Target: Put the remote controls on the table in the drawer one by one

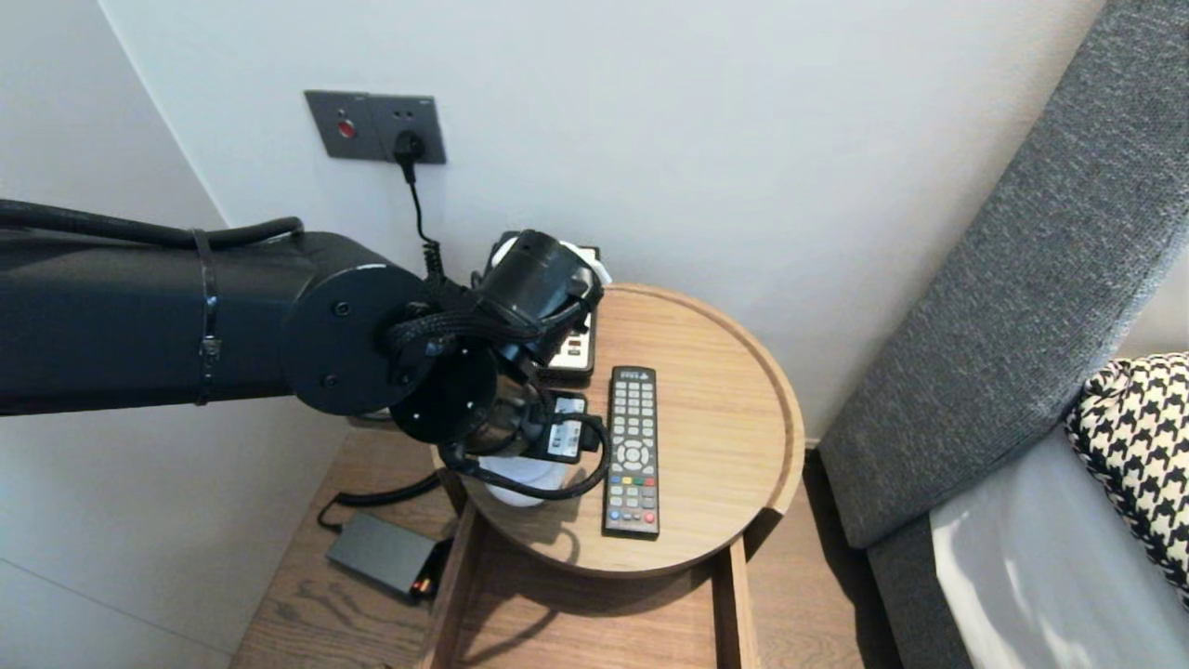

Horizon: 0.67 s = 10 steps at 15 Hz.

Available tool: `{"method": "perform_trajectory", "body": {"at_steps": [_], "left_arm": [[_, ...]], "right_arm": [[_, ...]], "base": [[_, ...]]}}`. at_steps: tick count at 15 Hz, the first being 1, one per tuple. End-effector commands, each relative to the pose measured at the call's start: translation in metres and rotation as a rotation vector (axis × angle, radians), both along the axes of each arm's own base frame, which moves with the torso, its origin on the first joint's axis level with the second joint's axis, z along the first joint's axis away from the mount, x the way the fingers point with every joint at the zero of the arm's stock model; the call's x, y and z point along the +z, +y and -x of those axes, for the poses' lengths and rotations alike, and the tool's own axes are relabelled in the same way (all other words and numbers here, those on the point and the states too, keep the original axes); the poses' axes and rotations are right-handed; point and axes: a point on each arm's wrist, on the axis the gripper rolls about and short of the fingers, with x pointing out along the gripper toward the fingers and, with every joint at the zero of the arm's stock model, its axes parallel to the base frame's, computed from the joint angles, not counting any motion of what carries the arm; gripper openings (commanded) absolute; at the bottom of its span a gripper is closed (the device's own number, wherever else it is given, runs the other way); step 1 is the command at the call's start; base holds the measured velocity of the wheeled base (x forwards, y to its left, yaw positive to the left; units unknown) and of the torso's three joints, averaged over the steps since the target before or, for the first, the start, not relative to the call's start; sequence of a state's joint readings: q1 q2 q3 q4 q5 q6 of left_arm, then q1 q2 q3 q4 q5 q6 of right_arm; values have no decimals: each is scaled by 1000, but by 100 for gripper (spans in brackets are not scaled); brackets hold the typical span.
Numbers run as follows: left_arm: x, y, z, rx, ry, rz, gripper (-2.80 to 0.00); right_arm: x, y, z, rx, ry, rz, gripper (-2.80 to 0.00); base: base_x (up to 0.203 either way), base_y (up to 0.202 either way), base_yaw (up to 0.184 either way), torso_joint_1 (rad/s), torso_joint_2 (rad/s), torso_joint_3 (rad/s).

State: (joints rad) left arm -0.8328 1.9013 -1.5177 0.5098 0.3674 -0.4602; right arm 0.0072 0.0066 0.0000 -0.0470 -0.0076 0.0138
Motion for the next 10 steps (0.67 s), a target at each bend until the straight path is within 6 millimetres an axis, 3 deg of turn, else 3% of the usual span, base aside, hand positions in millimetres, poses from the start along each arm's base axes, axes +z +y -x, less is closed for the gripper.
{"method": "perform_trajectory", "body": {"at_steps": [1, 10], "left_arm": [[-4, 0, 0, 6, 8, -9, 0], [-18, 3, 1, 21, 44, -35, 0]], "right_arm": [[-7, 0, -2, 0, 25, 0, -280], [-7, 0, -2, 0, 25, 0, -280]], "base": [[0, 0, 0, 0, 0, 0], [0, 0, 0, 0, 0, 0]]}}
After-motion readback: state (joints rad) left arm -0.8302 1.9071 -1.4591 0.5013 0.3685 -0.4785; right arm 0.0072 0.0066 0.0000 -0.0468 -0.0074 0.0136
